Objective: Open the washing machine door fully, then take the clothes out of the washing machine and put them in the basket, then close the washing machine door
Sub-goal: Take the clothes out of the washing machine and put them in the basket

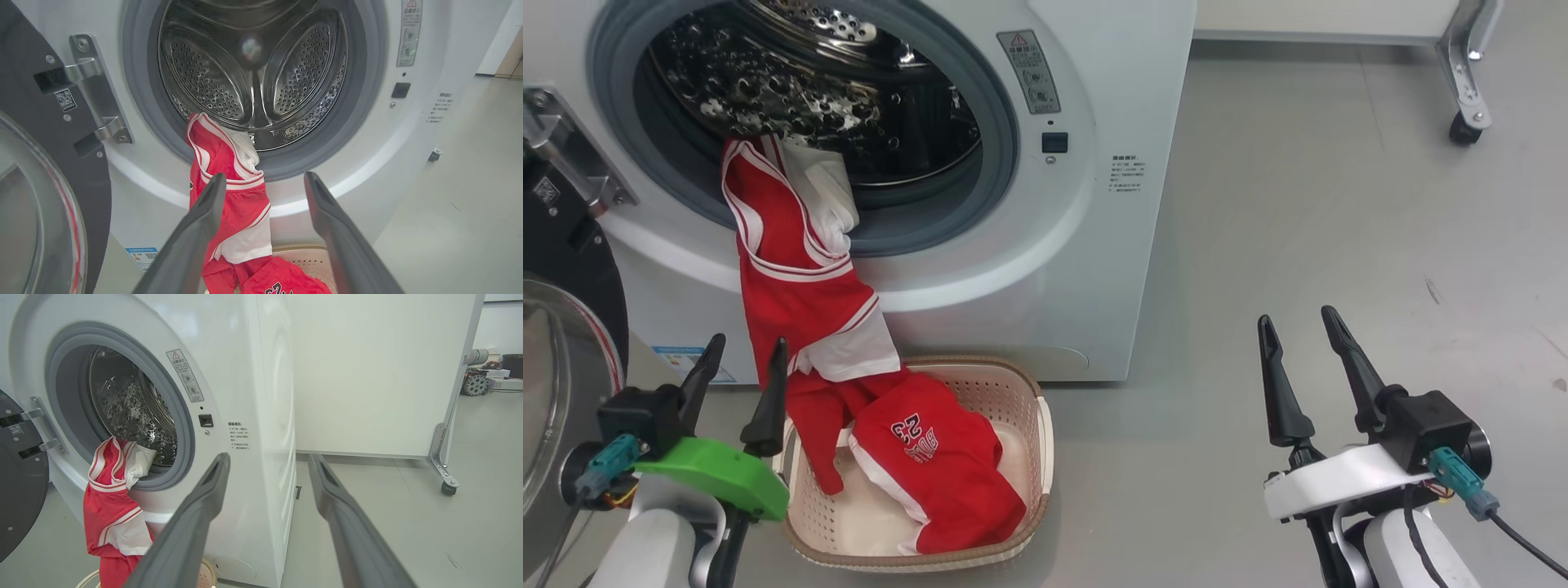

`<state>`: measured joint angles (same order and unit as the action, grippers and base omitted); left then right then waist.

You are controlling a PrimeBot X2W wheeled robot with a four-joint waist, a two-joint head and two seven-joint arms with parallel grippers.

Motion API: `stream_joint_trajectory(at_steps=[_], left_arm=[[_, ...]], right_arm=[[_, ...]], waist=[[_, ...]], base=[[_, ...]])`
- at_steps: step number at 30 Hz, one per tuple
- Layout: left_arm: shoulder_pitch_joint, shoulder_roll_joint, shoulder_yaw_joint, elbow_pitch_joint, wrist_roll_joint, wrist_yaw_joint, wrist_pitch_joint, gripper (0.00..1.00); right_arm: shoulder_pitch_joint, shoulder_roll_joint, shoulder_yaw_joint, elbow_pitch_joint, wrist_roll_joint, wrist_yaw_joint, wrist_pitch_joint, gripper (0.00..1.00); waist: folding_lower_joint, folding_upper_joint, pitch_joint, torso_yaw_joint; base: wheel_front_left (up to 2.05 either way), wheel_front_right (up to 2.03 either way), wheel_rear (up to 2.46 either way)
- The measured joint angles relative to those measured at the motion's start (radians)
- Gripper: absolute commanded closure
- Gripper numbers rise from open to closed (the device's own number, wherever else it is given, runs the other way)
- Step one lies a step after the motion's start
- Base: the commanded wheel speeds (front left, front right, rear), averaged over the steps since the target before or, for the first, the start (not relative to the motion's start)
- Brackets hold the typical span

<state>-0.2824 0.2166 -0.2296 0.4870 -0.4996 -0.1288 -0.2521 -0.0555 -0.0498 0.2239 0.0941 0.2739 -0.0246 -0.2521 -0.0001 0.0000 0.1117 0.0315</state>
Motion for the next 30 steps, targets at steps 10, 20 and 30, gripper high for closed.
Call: stream_joint_trajectory(at_steps=[10,20,30], left_arm=[[0.135,-0.015,0.047,-0.134,0.043,0.000,0.000,0.00],[0.223,-0.037,0.069,-0.215,0.081,0.000,0.000,0.00],[0.259,-0.049,0.085,-0.270,0.106,0.000,0.000,0.00]], right_arm=[[0.051,0.001,-0.018,-0.002,0.009,0.007,0.000,0.00],[0.077,0.003,-0.028,-0.016,0.009,0.015,0.000,0.00],[0.085,0.005,-0.029,-0.022,0.009,0.023,0.000,0.00]], waist=[[0.0000,0.0000,-0.069,0.004],[0.0000,0.0000,-0.079,-0.011],[0.0000,0.0000,-0.074,-0.015]], base=[[0.00,0.00,0.00],[0.00,0.00,0.00],[0.00,0.00,0.00]])
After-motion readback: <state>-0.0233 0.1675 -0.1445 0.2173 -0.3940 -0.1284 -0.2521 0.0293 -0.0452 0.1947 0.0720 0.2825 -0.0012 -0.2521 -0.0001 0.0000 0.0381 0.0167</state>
